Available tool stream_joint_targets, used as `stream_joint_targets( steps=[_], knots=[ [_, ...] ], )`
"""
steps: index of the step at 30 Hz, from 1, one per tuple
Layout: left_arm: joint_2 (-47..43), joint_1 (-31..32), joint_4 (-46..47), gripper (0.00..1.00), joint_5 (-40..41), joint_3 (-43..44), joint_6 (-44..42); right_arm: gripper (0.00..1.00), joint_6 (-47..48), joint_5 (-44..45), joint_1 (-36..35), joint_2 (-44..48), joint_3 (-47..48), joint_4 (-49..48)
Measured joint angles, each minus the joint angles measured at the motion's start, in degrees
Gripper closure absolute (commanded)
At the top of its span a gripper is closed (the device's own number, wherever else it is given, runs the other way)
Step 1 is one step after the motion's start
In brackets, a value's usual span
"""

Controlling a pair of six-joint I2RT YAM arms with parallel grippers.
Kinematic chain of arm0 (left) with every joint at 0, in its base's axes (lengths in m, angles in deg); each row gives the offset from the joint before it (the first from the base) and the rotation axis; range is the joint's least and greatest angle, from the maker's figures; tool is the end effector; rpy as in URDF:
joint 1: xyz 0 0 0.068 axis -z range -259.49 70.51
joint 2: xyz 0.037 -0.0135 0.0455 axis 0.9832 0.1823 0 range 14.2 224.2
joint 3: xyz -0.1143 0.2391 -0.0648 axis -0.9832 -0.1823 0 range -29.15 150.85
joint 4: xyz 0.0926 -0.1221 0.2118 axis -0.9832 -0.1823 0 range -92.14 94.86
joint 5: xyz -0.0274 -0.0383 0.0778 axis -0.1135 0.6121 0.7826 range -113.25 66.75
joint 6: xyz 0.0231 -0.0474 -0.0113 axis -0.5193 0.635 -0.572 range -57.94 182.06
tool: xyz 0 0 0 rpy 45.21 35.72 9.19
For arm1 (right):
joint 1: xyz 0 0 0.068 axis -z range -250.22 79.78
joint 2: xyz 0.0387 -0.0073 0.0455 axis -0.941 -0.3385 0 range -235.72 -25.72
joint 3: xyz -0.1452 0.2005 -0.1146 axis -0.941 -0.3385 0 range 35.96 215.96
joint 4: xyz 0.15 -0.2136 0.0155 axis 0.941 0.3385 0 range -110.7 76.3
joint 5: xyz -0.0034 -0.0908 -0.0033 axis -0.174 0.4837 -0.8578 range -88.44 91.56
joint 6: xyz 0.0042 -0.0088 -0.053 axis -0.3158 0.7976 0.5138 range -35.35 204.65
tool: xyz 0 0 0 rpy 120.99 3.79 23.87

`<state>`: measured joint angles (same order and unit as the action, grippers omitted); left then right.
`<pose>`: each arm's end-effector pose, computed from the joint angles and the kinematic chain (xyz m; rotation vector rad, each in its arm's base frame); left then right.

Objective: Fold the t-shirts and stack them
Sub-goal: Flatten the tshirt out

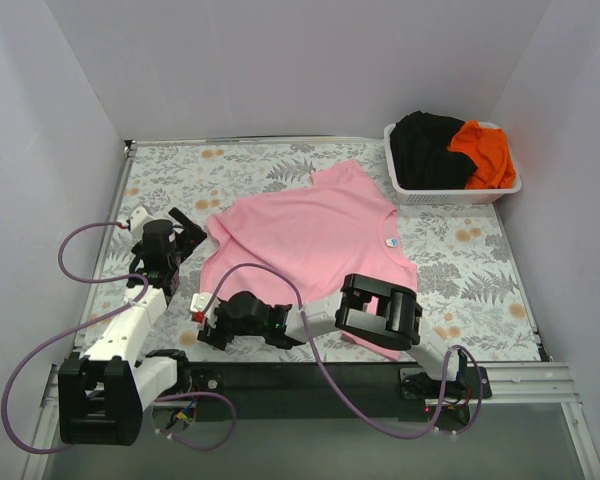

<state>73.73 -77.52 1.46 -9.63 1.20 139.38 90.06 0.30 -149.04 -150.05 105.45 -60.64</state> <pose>0.2210 0.0008 0.2156 -1.4380 1.6303 -0.5587 0.0892 0.4562 0.1376 -1.3072 1.4215 0.9045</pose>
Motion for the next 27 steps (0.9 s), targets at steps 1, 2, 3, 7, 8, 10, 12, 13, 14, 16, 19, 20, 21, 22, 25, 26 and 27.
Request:
stream_joint_targets(
  steps=[1,2,3,7,8,10,12,13,14,16,19,20,21,22,25,26,27],
  knots=[
    [0.0,0.0,0.0,0.02,0.0,0.0,0.0,0.48,0.3,0.0,0.0,-0.6,0.4,-0.4],
    [0.0,0.0,0.0,0.02,0.0,0.0,-0.1,0.49,0.6,0.0,0.0,-1.2,0.8,-0.7],
    [0.0,0.0,0.0,0.02,0.0,0.0,-0.1,0.50,0.8,0.0,0.0,-1.7,1.0,-0.8],
    [0.0,0.0,0.0,0.02,0.0,0.0,-0.2,0.58,1.3,0.6,0.0,-3.2,1.4,-2.3],
    [0.0,0.0,0.0,0.02,0.0,0.0,-0.2,0.60,1.6,1.0,0.0,-3.3,1.4,-2.5],
    [-0.2,0.0,0.0,0.02,0.0,0.0,-0.2,0.78,1.9,2.0,0.0,-3.4,1.4,-2.8],
    [-0.4,0.0,0.0,0.02,0.0,0.0,-0.2,0.95,2.6,3.0,0.0,-3.7,1.4,-3.1],
    [-0.6,0.0,0.0,0.02,0.0,0.0,-0.2,0.99,2.7,3.5,0.0,-3.7,1.4,-3.1],
    [-0.8,0.0,0.0,0.02,0.1,0.0,-0.2,0.99,2.6,4.1,0.0,-3.7,1.4,-3.1],
    [-1.0,0.0,0.0,0.02,0.0,0.0,-0.2,0.99,2.4,5.0,0.0,-3.8,1.4,-3.1],
    [-1.0,0.0,0.1,0.02,0.0,-0.1,-0.2,0.99,2.4,6.5,0.1,-3.7,1.2,-3.3],
    [-1.0,0.0,0.3,0.02,-0.1,-0.1,-0.2,0.99,2.5,7.2,0.1,-3.3,0.5,-3.5],
    [-1.0,0.0,0.4,0.02,-0.2,-0.1,-0.2,0.99,2.5,7.9,0.1,-2.4,-0.7,-3.6],
    [-0.9,0.0,0.5,0.02,-0.4,-0.1,-0.2,0.99,2.6,8.7,0.1,-1.1,-2.2,-3.3],
    [-0.9,0.0,0.9,0.02,-1.0,-0.1,-0.4,0.99,3.3,10.7,0.1,4.9,-7.8,-2.3],
    [-0.9,0.0,1.0,0.02,-1.2,-0.1,-0.4,0.99,3.7,11.1,0.1,7.5,-9.8,-2.0],
    [-0.9,0.0,1.1,0.02,-1.5,-0.1,-0.4,0.99,3.9,11.6,0.1,10.3,-11.5,-2.0]
  ],
)
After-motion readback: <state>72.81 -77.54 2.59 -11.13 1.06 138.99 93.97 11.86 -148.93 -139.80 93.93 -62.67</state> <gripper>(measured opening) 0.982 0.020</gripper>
